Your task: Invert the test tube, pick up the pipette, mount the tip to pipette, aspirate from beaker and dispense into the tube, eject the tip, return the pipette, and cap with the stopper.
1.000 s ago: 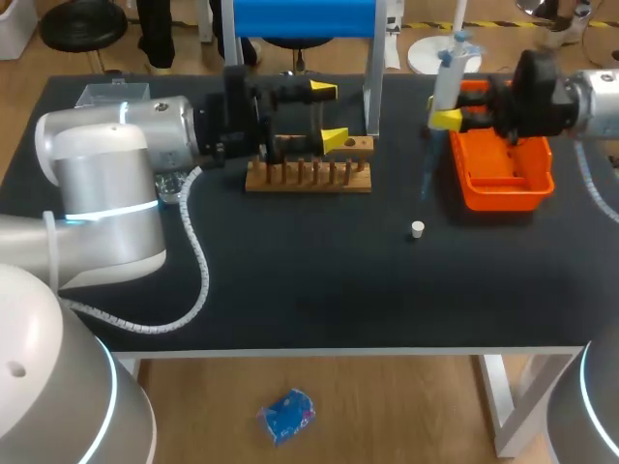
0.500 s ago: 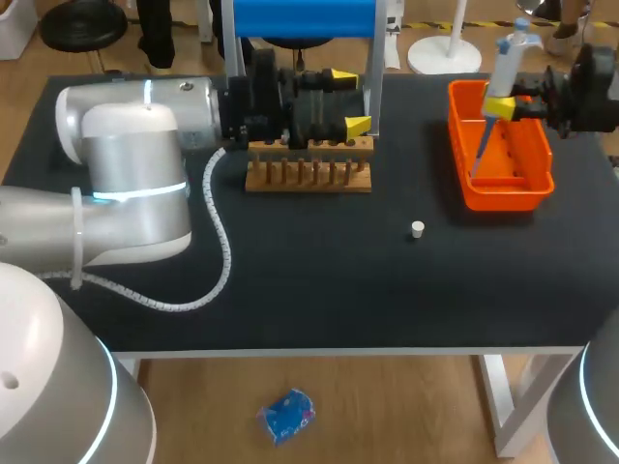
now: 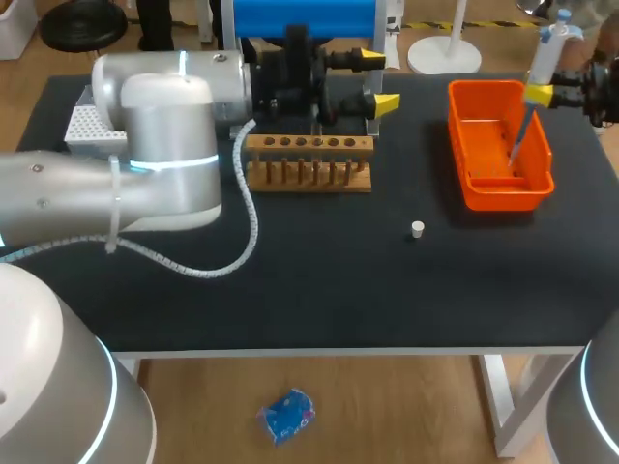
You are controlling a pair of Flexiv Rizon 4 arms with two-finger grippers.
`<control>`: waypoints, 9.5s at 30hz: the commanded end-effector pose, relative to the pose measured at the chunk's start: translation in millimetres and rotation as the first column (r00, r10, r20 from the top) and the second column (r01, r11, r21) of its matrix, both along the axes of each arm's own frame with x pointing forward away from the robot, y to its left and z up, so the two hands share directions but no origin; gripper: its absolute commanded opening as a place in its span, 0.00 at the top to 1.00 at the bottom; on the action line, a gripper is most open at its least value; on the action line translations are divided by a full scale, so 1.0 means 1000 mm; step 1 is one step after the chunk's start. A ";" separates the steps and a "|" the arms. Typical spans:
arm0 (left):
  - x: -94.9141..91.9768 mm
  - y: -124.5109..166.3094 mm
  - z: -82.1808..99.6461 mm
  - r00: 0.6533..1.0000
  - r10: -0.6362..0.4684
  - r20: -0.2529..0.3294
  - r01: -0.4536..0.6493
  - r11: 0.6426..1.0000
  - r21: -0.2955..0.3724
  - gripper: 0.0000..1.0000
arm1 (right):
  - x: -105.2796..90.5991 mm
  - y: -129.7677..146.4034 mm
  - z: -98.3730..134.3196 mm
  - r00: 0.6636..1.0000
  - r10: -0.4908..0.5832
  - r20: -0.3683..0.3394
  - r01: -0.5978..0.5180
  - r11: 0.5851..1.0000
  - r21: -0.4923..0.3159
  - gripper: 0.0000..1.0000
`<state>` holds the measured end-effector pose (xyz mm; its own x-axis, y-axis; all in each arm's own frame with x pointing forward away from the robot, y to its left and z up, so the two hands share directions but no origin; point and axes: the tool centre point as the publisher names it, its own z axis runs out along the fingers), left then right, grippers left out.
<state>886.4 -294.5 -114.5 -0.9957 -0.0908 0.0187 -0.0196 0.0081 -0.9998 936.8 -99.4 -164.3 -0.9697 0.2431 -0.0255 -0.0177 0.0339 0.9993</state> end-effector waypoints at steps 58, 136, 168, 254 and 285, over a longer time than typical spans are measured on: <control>0.053 -0.118 0.029 0.996 -0.085 -0.009 0.083 0.928 0.362 1.00 | 0.055 -0.016 -0.017 0.999 0.030 0.025 -0.030 0.999 0.018 1.00; 0.106 -0.192 0.048 0.995 -0.058 0.087 0.022 0.932 0.361 1.00 | 0.055 -0.016 -0.017 0.999 0.030 0.025 -0.030 0.999 0.018 1.00; 0.109 -0.219 0.046 0.991 -0.102 0.081 0.078 0.963 0.259 1.00 | 0.055 -0.016 -0.017 0.999 0.030 0.025 -0.030 0.999 0.018 1.00; 0.106 -0.232 0.006 0.995 -0.093 -0.026 0.096 0.968 0.233 1.00 | 0.055 -0.016 -0.017 0.999 0.030 0.025 -0.030 0.999 0.018 1.00; 0.112 -0.222 0.041 0.993 -0.083 0.087 0.060 0.969 0.239 1.00 | 0.055 -0.016 -0.017 0.999 0.030 0.025 -0.030 0.999 0.018 1.00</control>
<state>1001.8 -522.3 -79.1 -0.9960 -0.0095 -0.0891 0.0843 0.2380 -0.9676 990.7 -115.1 -184.6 -0.9751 0.2169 -0.0462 -0.0450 0.0102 0.9989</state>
